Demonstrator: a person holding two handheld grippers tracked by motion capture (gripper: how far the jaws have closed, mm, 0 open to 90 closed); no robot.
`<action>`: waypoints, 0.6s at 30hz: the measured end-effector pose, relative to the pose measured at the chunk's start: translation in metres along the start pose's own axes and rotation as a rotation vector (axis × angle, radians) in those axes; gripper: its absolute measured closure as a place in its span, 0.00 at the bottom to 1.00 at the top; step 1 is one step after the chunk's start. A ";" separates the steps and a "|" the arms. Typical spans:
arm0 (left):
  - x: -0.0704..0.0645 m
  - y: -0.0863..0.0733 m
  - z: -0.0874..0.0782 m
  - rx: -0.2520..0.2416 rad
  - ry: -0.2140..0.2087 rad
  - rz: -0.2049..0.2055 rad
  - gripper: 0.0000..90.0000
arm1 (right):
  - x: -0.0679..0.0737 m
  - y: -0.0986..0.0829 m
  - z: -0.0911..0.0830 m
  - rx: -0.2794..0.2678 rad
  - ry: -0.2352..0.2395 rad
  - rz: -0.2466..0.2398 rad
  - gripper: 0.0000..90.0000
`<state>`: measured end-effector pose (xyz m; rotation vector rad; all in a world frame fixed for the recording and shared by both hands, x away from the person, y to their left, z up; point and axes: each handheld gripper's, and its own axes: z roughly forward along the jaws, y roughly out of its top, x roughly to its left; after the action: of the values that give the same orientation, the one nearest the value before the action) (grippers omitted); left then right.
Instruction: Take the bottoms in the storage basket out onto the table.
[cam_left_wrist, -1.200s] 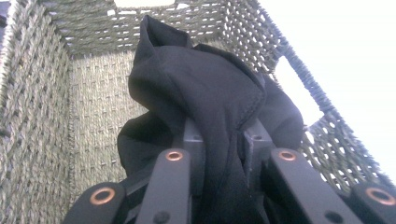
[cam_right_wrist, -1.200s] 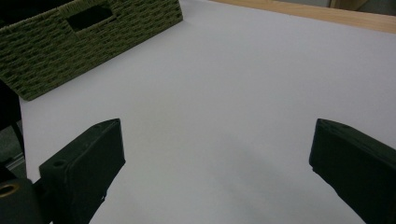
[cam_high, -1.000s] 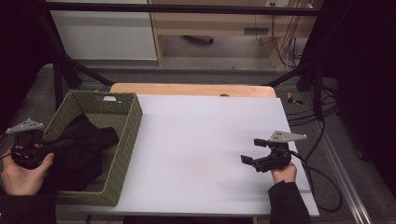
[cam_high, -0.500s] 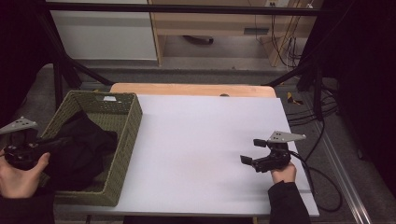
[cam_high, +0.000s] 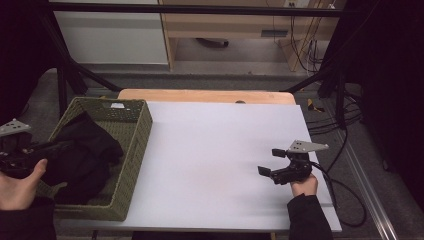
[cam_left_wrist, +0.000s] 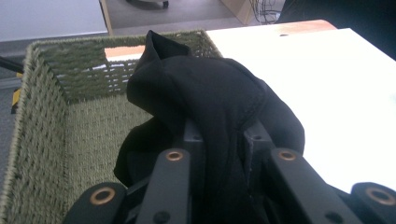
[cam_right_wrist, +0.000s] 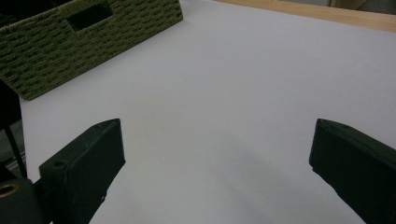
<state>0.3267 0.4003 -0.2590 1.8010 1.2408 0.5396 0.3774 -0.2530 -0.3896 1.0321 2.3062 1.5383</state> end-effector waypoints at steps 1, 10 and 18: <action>0.000 0.002 -0.001 -0.002 0.000 0.004 0.85 | 0.000 0.000 0.000 0.000 0.001 -0.005 0.04; -0.002 0.012 -0.006 -0.023 -0.019 0.011 0.85 | 0.000 0.000 0.001 0.004 0.001 -0.001 0.04; -0.004 0.021 -0.009 -0.039 -0.032 0.018 0.85 | 0.000 0.000 0.000 -0.001 0.001 0.000 0.04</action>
<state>0.3294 0.3977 -0.2363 1.7826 1.1858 0.5401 0.3777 -0.2530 -0.3896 1.0313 2.3062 1.5399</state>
